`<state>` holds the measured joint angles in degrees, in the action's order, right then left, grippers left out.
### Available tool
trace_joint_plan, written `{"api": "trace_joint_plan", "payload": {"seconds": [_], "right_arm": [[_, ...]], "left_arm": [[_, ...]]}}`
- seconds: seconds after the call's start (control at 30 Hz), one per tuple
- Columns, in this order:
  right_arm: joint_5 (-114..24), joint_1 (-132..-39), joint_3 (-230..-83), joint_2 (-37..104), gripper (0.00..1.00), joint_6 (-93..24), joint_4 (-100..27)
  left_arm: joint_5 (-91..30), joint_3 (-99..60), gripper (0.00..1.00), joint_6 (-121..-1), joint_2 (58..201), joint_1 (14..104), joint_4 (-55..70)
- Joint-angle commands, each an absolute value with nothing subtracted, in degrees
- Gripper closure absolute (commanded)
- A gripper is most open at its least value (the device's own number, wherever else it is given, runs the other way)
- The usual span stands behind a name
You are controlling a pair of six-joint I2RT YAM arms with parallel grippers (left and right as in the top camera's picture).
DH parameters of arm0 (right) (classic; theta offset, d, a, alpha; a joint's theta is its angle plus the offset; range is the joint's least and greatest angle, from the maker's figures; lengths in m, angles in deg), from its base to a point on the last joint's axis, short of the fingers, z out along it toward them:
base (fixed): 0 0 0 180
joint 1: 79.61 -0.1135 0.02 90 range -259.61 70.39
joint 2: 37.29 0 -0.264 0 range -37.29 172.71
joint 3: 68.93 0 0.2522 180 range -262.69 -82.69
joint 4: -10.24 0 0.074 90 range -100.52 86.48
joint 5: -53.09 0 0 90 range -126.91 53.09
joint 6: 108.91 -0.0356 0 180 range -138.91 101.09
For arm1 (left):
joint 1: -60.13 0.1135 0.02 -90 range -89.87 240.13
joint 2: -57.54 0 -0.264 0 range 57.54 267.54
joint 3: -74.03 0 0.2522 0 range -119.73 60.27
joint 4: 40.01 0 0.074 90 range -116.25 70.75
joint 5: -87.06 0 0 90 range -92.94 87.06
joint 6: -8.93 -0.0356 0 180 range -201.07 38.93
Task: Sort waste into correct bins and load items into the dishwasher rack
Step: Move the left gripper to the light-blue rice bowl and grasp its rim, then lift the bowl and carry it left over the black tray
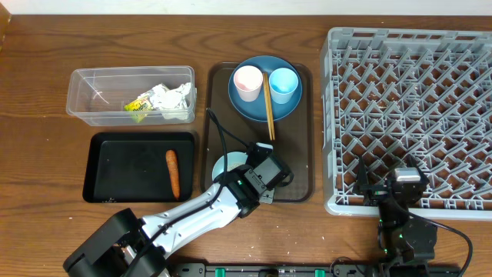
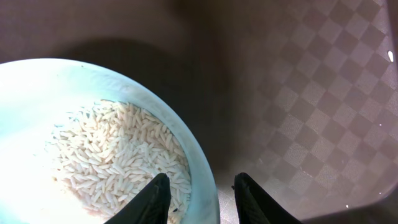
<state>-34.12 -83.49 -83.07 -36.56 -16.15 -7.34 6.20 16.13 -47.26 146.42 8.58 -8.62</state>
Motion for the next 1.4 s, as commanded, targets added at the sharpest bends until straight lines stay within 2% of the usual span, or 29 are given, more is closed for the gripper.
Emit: {"api": "trace_joint_plan", "payload": {"seconds": [0.0, 0.07, 0.37, 0.47, 0.93, 1.37], "right_arm": [[-33.9, -84.5, -83.0, -36.6, 0.01, -16.1, -7.6], [-33.9, -84.5, -83.0, -36.6, 0.01, -16.1, -7.6], [-33.9, -84.5, -83.0, -36.6, 0.01, -16.1, -7.6], [-33.9, -84.5, -83.0, -36.6, 0.01, -16.1, -7.6], [-33.9, -84.5, -83.0, -36.6, 0.01, -16.1, -7.6], [-33.9, -84.5, -83.0, -36.6, 0.01, -16.1, -7.6]], "left_arm": [[5.9, 16.3, 0.7, -47.8, 146.6, 8.5, -8.3], [5.9, 16.5, 0.76, -47.8, 146.6, 8.5, -8.3], [5.9, 16.5, 0.86, -47.8, 146.6, 8.5, -8.2], [7.1, 16.5, 0.94, -48.2, 146.6, 8.5, -8.2], [8.3, 16.1, 0.94, -55.8, 142.7, 9.4, -10.2], [8.2, 16.1, 0.94, -58.6, 119.6, 17.5, -1.5]]}}
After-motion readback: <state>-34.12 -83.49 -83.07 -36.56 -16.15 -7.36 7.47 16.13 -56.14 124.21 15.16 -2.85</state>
